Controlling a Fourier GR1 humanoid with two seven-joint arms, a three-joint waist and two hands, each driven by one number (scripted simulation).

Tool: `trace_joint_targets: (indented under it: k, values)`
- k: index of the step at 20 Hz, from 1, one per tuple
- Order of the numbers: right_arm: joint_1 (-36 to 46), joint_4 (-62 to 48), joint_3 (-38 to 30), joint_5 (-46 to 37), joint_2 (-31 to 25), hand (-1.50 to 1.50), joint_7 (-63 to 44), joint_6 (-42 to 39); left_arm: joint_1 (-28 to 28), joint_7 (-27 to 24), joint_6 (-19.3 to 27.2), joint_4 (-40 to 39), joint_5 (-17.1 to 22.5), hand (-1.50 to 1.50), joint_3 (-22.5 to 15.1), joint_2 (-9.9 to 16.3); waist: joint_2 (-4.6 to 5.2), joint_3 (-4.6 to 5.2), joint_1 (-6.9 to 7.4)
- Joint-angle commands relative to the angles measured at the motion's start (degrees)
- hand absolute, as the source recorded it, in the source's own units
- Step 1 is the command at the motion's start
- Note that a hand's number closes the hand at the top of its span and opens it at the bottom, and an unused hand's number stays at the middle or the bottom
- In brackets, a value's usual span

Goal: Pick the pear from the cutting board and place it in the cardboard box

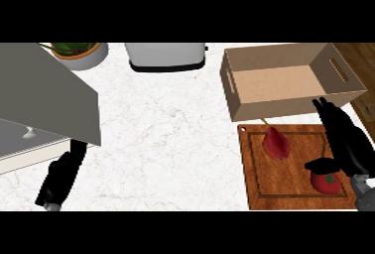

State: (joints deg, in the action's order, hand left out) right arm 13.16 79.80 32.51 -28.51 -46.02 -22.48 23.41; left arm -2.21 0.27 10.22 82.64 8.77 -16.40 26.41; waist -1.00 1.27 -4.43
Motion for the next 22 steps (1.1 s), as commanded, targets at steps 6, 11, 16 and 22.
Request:
trace_joint_targets:
  k: [6,11,16,22]
  values:
    - [4.0,15.1,5.2,0.5,3.1,-1.5,-25.6,-17.6,8.8,-1.8,-2.9,5.1,-0.6,0.0,-3.3,-3.4,0.06,-0.72,0.88]
    - [6.3,21.8,4.7,2.3,6.5,-1.5,-38.8,-22.5,9.3,-1.1,-4.2,5.4,0.3,0.0,-3.5,-3.6,0.26,-0.98,1.92]
    - [8.8,21.3,4.1,1.0,9.9,-1.5,-43.9,-23.6,12.3,0.5,-4.1,4.7,0.0,0.0,-3.1,-4.0,0.72,-1.15,2.65]
    - [7.8,15.9,4.8,-0.7,12.5,-1.5,-43.4,-23.3,12.4,1.0,-4.3,5.5,-0.3,0.0,-4.0,-4.8,1.05,-1.22,3.31]
